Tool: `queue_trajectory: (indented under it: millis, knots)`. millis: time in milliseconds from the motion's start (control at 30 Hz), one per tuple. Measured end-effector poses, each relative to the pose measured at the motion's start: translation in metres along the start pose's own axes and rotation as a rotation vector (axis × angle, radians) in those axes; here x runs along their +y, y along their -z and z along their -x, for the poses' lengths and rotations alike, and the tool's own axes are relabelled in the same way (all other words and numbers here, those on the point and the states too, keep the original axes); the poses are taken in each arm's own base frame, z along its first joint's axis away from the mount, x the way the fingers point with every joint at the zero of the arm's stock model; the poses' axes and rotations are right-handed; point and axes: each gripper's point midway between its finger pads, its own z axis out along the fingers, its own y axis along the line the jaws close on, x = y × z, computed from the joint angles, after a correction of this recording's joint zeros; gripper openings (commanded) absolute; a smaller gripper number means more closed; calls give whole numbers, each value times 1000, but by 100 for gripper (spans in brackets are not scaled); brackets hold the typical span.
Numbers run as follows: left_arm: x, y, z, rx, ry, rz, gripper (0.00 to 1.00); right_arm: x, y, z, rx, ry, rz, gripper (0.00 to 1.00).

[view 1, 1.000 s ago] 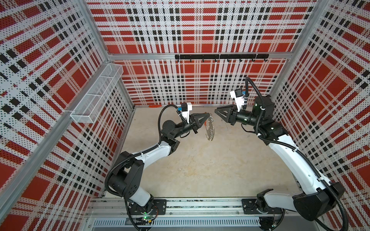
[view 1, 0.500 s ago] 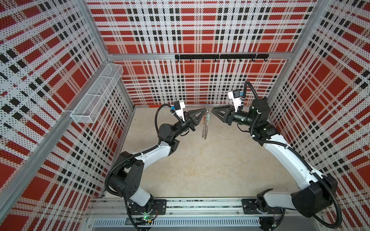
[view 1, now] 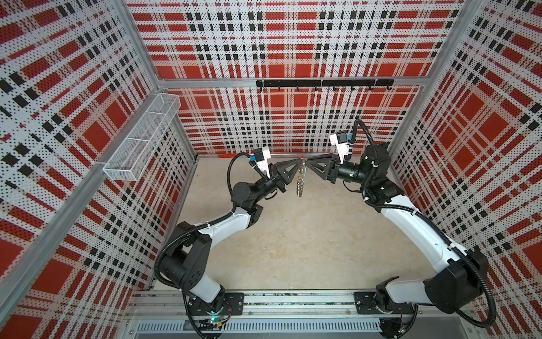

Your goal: Put the keys on the keyring

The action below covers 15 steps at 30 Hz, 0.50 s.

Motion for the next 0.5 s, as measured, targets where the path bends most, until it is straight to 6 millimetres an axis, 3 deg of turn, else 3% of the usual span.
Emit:
queue_trajectory:
  millis: [367, 500]
  knots:
    - [0, 0, -1, 3, 1, -3, 0, 7, -7, 1, 5, 7, 30, 19]
    - [0, 0, -1, 5, 1, -3, 0, 8, -7, 1, 6, 8, 34, 9]
